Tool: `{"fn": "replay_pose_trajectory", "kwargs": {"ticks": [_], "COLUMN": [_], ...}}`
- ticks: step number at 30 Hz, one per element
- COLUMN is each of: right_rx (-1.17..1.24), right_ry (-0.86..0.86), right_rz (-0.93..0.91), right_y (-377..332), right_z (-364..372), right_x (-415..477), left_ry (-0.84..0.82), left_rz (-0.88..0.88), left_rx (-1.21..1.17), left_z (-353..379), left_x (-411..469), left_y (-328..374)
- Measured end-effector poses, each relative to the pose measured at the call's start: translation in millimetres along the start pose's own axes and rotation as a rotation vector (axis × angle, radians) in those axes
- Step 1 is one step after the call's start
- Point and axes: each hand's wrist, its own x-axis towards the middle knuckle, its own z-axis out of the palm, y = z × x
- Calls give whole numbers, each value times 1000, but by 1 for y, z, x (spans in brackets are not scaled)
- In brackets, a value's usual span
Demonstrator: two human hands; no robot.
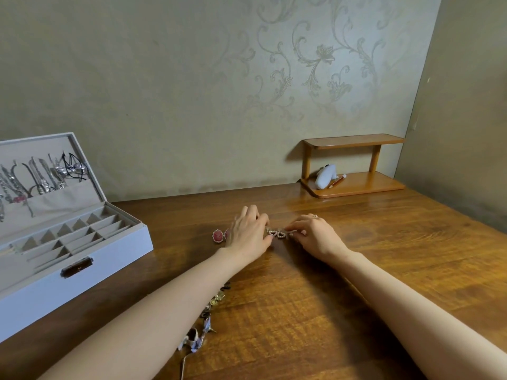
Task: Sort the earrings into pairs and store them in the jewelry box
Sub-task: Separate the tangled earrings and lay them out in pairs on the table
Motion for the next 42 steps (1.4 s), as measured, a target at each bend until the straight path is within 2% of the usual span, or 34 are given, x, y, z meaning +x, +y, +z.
{"fn": "replay_pose_trajectory", "kwargs": {"ticks": [7, 15, 25, 33, 38, 42], "right_rx": [36, 87, 146, 216, 288, 326], "right_ry": [52, 25, 95, 146, 92, 0], "right_rz": [108, 146, 172, 83, -55, -126], "right_y": [-8, -6, -7, -43, -93, -128], "right_z": [13, 13, 12, -1, 0, 11], "right_x": [10, 19, 16, -17, -35, -36], "left_ry": [-8, 10, 20, 6, -111, -131], "left_rz": [-27, -33, -27, -80, -136, -204], "left_rx": [-25, -41, -74, -124, -128, -196], "left_z": [5, 9, -7, -55, -82, -86], "left_x": [9, 10, 2, -50, -91, -115], "left_y": [3, 0, -5, -18, -36, -58]}}
